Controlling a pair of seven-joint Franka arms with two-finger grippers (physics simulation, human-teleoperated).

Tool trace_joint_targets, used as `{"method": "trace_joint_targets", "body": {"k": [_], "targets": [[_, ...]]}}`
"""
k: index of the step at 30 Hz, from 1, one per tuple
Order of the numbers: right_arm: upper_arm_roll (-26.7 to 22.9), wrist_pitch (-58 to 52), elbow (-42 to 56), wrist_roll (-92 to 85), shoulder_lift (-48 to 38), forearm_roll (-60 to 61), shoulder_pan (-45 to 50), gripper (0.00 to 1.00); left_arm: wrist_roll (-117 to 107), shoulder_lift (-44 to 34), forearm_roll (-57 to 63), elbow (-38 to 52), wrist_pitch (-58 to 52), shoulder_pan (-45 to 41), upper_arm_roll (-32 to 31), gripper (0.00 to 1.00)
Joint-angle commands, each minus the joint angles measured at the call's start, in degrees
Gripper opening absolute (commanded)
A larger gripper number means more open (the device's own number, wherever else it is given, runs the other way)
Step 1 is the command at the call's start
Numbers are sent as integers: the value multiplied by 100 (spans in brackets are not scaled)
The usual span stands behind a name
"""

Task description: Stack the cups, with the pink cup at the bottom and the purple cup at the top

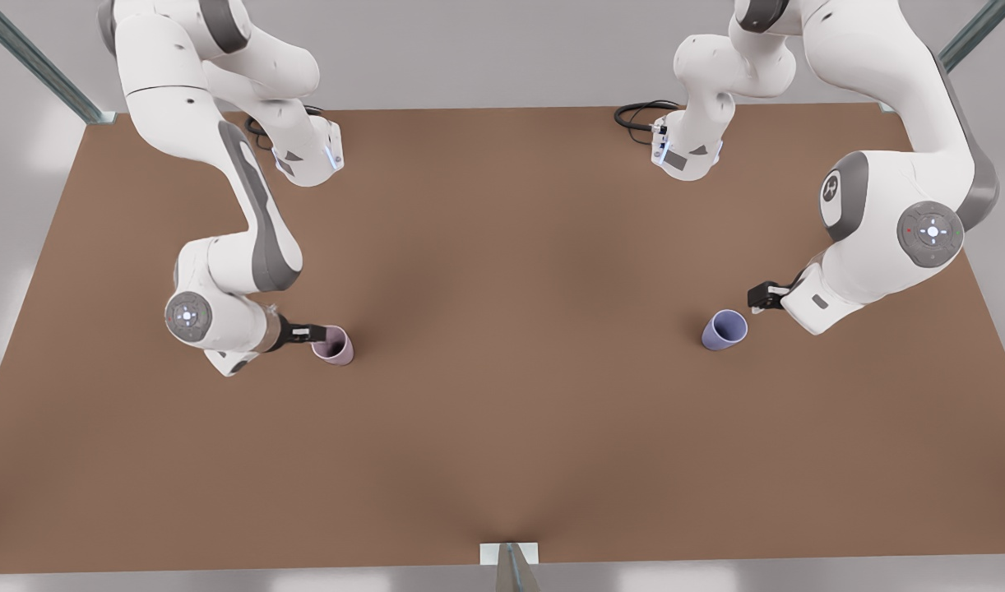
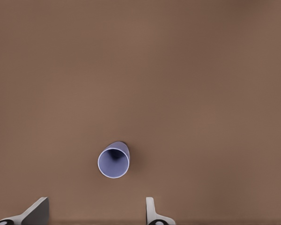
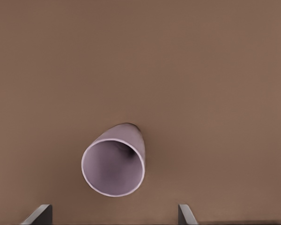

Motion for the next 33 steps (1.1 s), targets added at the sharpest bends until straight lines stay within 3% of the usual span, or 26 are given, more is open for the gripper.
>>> {"method": "trace_joint_targets", "body": {"k": [1, 13, 14, 15, 16, 17, 27, 29, 31, 33], "targets": [[5, 443, -157, 14, 66, 4, 33, 100, 22, -10, 8, -2, -22, 0, 2, 100], [5, 1383, -772, 14, 726, 13, 41, 97, 22, 7, 8, -46, -22, 0, 2, 100], [5, 1445, -781, 5, 796, 13, 41, 89, 22, 7, 8, -46, -22, 0, 2, 100], [5, 1489, -746, 14, 848, 22, 50, 55, 22, 7, 8, -46, -22, 0, 2, 100], [5, 1621, -755, 23, 884, 31, 50, 34, 22, 7, 8, -46, -22, 0, 2, 100], [13, 1612, -755, 31, 901, 39, 50, 21, 22, -2, 8, -46, -22, 0, 2, 100], [31, 1313, -298, 172, 866, 365, 41, 21, 74, -221, 26, 16, -277, -35, 2, 100], [57, 1138, 228, 628, 884, 365, 225, 21, 66, -309, 34, -28, -286, -53, 11, 100], [66, 839, 1459, -180, 1384, 382, 823, 21, 74, -336, 43, -37, -348, -61, 11, 100], [66, 742, 2706, 1129, 2043, 382, 1473, 21, 74, -336, 43, -37, -409, -61, 11, 100]]}}
